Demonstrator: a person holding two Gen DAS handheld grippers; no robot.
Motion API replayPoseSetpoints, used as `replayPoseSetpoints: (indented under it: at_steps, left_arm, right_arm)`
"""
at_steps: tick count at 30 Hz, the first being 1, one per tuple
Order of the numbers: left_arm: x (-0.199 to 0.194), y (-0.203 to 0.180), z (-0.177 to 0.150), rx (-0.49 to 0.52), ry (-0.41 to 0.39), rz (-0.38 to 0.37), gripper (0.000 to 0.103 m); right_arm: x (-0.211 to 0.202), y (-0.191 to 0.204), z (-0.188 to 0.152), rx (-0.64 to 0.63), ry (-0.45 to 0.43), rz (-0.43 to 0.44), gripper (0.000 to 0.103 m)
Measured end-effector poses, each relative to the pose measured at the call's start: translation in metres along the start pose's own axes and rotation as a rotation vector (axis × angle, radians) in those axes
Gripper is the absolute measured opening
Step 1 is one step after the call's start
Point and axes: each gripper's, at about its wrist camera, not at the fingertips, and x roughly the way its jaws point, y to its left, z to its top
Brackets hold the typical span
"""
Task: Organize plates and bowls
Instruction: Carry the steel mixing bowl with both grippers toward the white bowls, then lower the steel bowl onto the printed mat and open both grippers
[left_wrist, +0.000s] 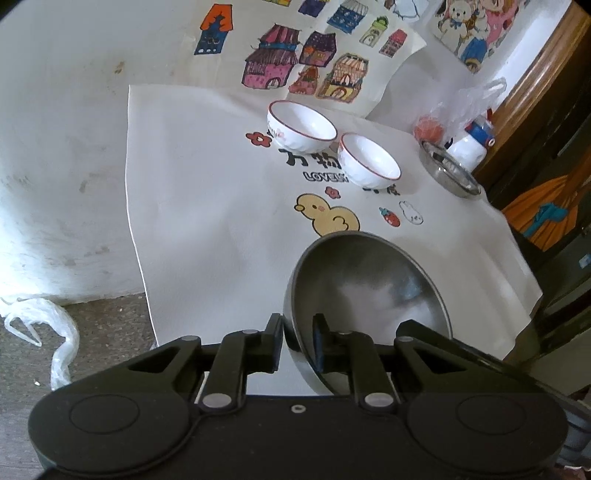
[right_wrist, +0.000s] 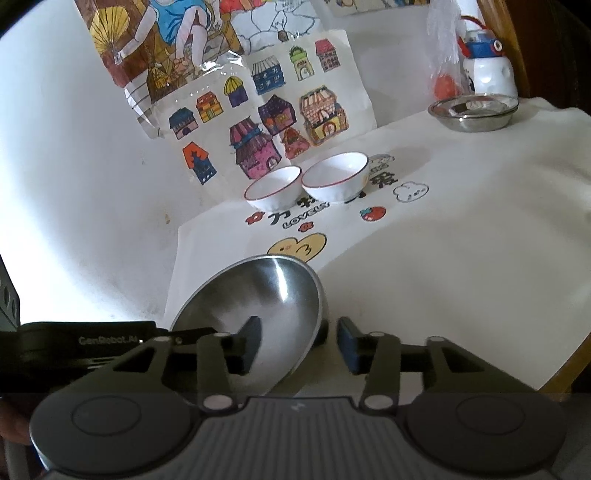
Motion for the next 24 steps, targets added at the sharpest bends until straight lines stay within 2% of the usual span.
replayPoseSetpoints:
  at_steps: [3,5,9,10,12,16,19,24]
  left_arm:
    - [-0.002,0.004,-0.001,-0.020,-0.024,-0.005,0.032]
    - [-0.003,0.009,0.000,-0.052,-0.034,-0.017,0.036]
    - [-0.016,0.018,0.003,-0.092,-0.100,-0.027,0.055]
    - [-0.021,0.019,0.004,-0.097,-0.122,-0.024,0.063]
    - [-0.032,0.022,0.005,-0.094,-0.165,-0.007,0.071]
    - [-0.049,0.025,0.010,-0.067,-0.241,0.056,0.084]
    - [-0.058,0.028,0.017,-0.067,-0.281,0.069,0.093]
    - [-0.059,0.027,0.028,-0.072,-0.307,0.065,0.098]
  right_arm:
    - [-0.006,0.000,0.001,-0.008,-0.032,-0.015,0.071]
    - [-0.010,-0.001,0.002,-0.009,-0.063,-0.019,0.087]
    - [-0.017,-0.003,0.013,-0.048,-0.103,-0.018,0.102]
    - [-0.017,-0.004,0.016,-0.060,-0.110,-0.018,0.103]
    - [-0.017,-0.007,0.022,-0.073,-0.119,-0.023,0.103]
    - [-0.015,-0.008,0.033,-0.100,-0.162,-0.047,0.103]
    - [-0.014,-0.006,0.039,-0.138,-0.197,-0.081,0.103]
    - [-0.012,-0.006,0.043,-0.168,-0.255,-0.125,0.103]
